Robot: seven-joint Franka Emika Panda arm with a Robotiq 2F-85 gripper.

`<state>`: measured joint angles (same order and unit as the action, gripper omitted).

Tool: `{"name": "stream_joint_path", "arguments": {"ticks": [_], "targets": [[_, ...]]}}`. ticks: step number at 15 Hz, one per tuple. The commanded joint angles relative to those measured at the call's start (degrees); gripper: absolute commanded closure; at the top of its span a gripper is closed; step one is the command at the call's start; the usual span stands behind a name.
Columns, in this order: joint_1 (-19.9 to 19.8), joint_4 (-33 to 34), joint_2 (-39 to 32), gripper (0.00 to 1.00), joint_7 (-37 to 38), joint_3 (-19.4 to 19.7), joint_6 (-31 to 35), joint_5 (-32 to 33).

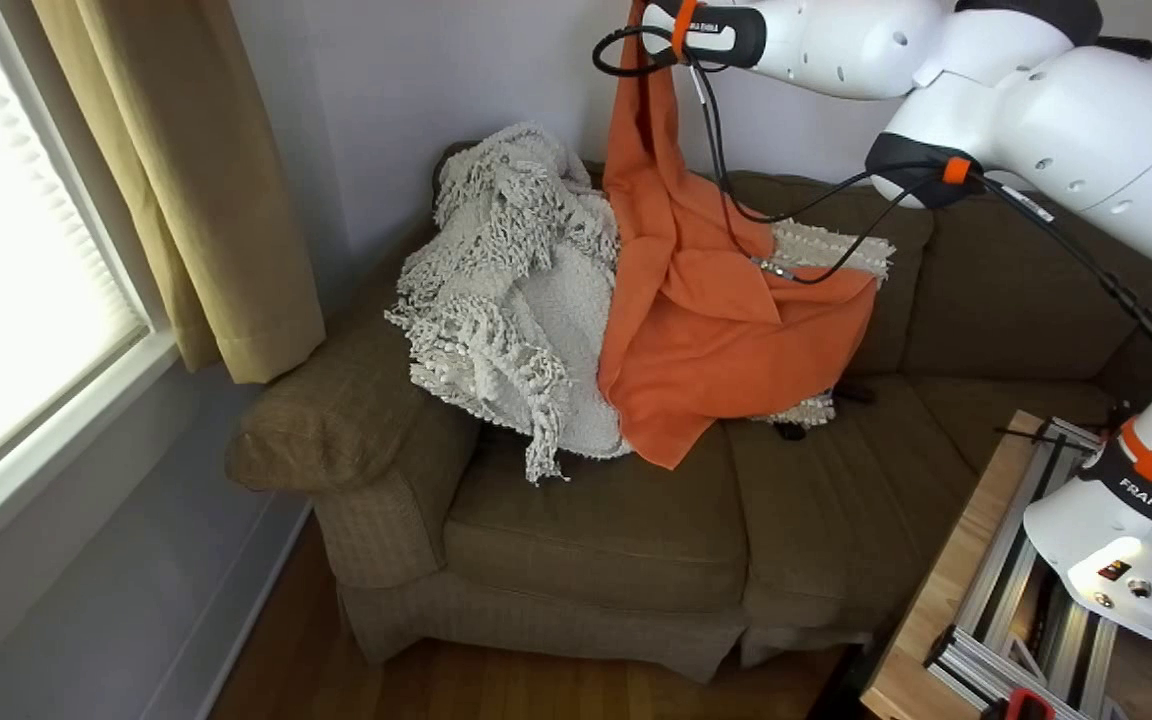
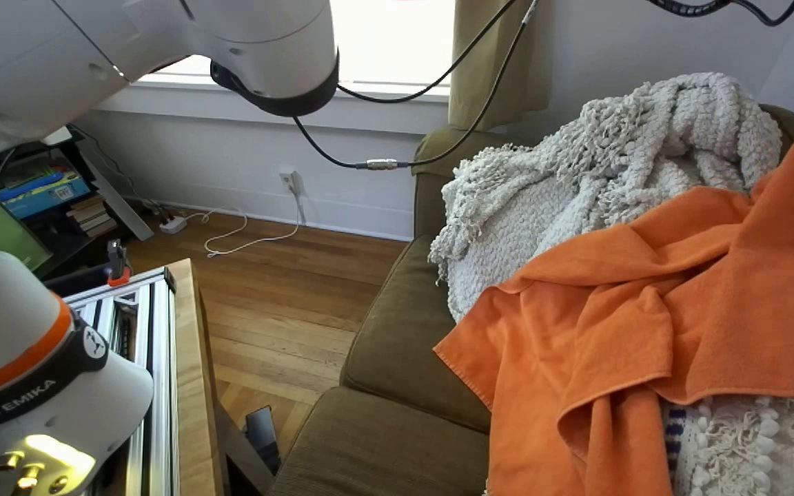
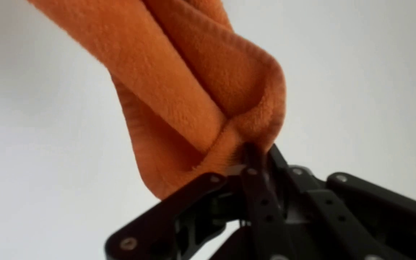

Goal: Place one corner of the orange towel on the backrest of the sofa.

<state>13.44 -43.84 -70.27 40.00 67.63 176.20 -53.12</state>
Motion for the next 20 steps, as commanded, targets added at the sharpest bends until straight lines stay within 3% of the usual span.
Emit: {"name": "stream_joint_path", "arguments": {"ticks": [1, 3, 4, 5, 8, 9, 12, 18, 20], "targets": [[-1.6, 4.8, -3.1, 0.57, 8.6, 7.1, -11.4, 5.8], [-2.7, 7.8, -1.7, 0.42, 6.9, 5.8, -21.6, 8.3], [-4.7, 9.3, 2.8, 0.35, 6.1, -4.6, -24.3, 16.6], [-4.7, 11.2, 1.3, 0.28, 2.0, -1.2, -29.4, 9.1], [-6.5, 12.2, 4.3, 0.04, -3.4, -6.7, -39.3, 8.0], [-7.0, 12.3, 5.1, 0.01, -4.9, -8.1, -42.3, 7.3], [-9.1, 12.3, 7.4, 0.00, -8.2, -11.9, -50.8, 4.9], [-11.8, 9.1, 13.9, 0.00, -10.5, -14.8, -70.8, 2.6], [-12.5, 8.3, 15.8, 0.00, -11.1, -14.9, -69.5, 0.4]]}}
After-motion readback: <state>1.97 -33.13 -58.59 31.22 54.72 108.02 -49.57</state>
